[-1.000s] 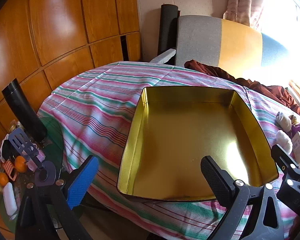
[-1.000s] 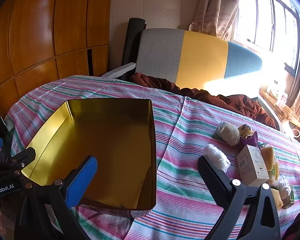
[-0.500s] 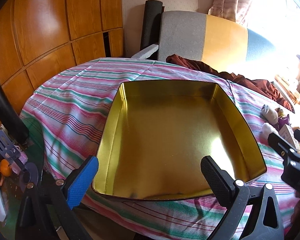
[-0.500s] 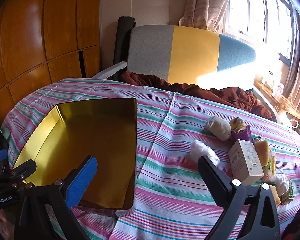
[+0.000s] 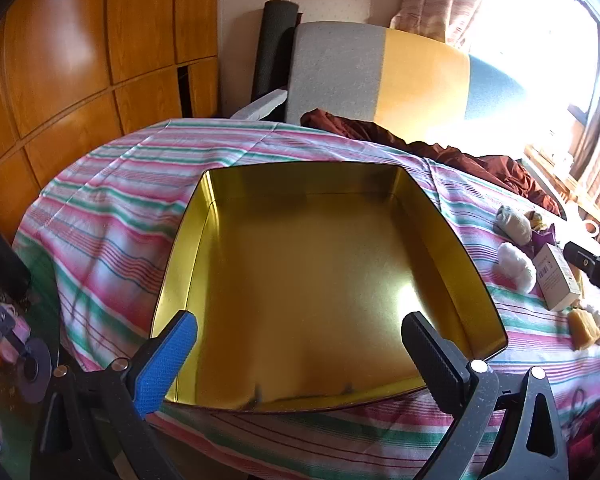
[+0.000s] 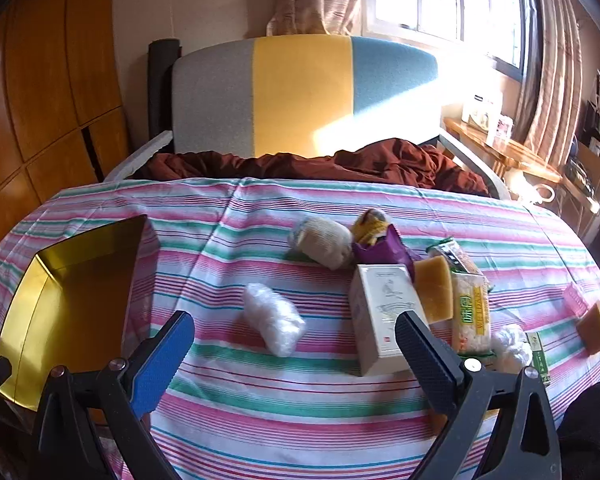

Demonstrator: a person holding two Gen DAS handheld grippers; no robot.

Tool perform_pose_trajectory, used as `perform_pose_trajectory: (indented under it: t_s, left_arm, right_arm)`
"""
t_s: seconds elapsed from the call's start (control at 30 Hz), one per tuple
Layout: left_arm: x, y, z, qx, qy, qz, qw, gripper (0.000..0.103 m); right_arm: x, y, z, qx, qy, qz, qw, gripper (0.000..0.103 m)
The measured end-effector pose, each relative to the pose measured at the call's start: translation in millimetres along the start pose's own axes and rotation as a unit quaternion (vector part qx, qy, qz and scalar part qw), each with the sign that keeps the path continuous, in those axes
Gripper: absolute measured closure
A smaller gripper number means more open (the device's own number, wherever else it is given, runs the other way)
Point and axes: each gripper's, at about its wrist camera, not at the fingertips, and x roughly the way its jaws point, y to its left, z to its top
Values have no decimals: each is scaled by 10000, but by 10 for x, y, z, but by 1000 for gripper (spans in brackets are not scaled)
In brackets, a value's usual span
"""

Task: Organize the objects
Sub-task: 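Move both tools from the gold tray toward the scattered items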

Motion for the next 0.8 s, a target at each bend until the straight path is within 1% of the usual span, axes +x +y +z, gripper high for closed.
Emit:
perform_pose_trajectory:
  t_s: [0.13, 0.23, 0.33, 0.4, 0.47, 0.5, 0.57, 0.63, 0.8]
  left_arm:
    - [-29, -157, 57, 258, -83, -171, 9995, 0]
    - [-35, -329, 117, 472, -90, -388, 9981, 0]
    - [-30, -562, 199, 703, -122, -609, 9956, 0]
    - [-56, -737, 255, 827, -162, -786, 9933, 0]
    - [-57, -948, 319, 1041, -201, -942, 9899, 0]
    - [-36, -1051, 354, 1122, -176, -1012, 9884, 0]
    - [20, -1271, 427, 1167, -45, -1266, 9851, 0]
    - [92, -1506, 479, 1240, 46, -1459, 9815, 0]
    - [286, -2036, 507, 1519, 164, -1614, 9750, 0]
  right_arm:
    - [39, -439, 63, 304, 54, -288, 9991, 1]
    - [39, -827, 144, 682, -20, -493, 9965, 1]
    - [56, -1210, 207, 1176, -189, -509, 9916, 1]
    - [87, -1447, 202, 1592, -205, -390, 9863, 1]
    - [121, -1631, 163, 2030, -125, -344, 9785, 1]
    - [132, -1707, 145, 2229, -79, -295, 9744, 1]
    - [138, -1817, 109, 2583, -41, -124, 9660, 1]
    - [132, -1892, 80, 2787, -10, -48, 9604, 1]
    - [165, -1957, 59, 2986, 42, 149, 9542, 1]
